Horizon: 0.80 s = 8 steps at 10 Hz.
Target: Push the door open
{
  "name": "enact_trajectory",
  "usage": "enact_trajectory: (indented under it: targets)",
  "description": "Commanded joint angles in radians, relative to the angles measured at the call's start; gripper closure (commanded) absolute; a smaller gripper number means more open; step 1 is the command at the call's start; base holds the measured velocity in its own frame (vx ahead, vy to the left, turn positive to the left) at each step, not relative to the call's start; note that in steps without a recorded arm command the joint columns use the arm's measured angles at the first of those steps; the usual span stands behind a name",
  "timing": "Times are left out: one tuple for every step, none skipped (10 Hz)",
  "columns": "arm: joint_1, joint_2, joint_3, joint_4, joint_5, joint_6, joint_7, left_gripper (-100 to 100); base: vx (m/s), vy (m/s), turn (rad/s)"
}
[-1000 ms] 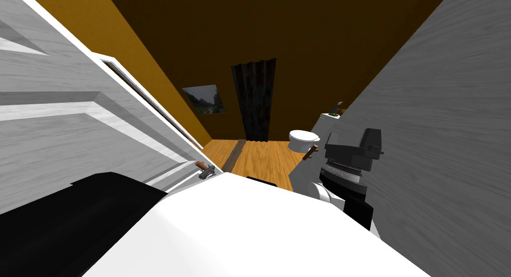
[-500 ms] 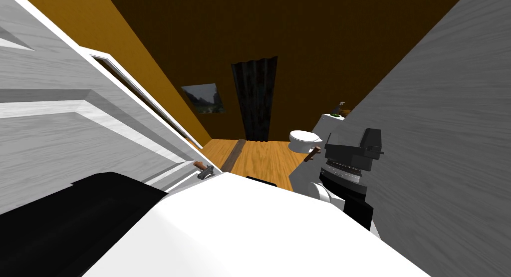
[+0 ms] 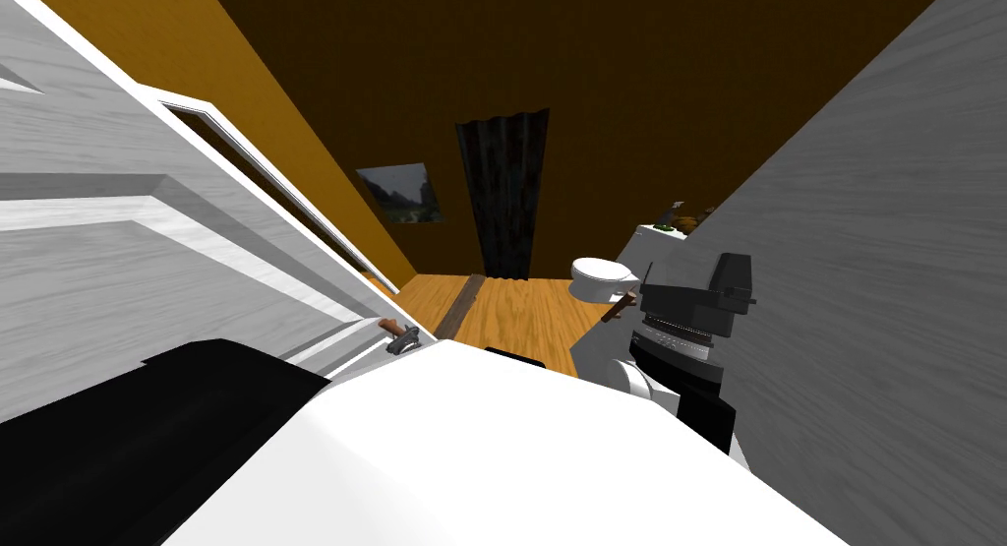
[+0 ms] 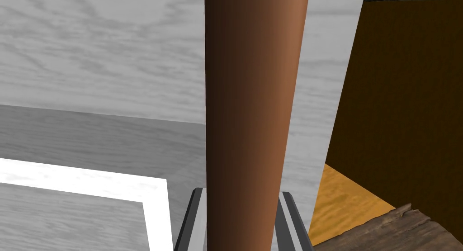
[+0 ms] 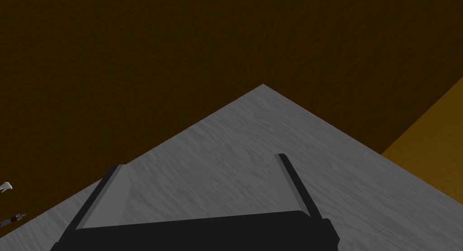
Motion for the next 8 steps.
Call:
enact_trajectory:
  targets:
    - [-0.019, 0.036, 0.013, 0.006, 0.0, -0.005, 0.009, 100, 0.006, 0.002, -0.011]
    - [-0.019, 0.036, 0.013, 0.006, 0.0, -0.005, 0.009, 100, 0.002, 0.01, -0.017]
    - [-0.019, 0.036, 0.013, 0.006, 0.0, -0.005, 0.009, 100, 0.007, 0.034, -0.004]
    - [-0.019, 0.036, 0.013, 0.006, 0.0, -0.005, 0.009, 100, -0.002, 0.015, -0.005]
    - [-0.02, 0.046, 0.019, 0.012, 0.003, -0.005, 0.016, 100, 0.024, 0.007, 0.012]
    - [-0.02, 0.046, 0.019, 0.012, 0.003, -0.005, 0.016, 100, 0.053, 0.023, 0.025]
    - [-0.02, 0.046, 0.019, 0.012, 0.003, -0.005, 0.016, 100, 0.03, 0.018, 0.001]
    - [-0.02, 0.046, 0.019, 0.012, 0.003, -0.005, 0.016, 100, -0.001, 0.005, -0.012]
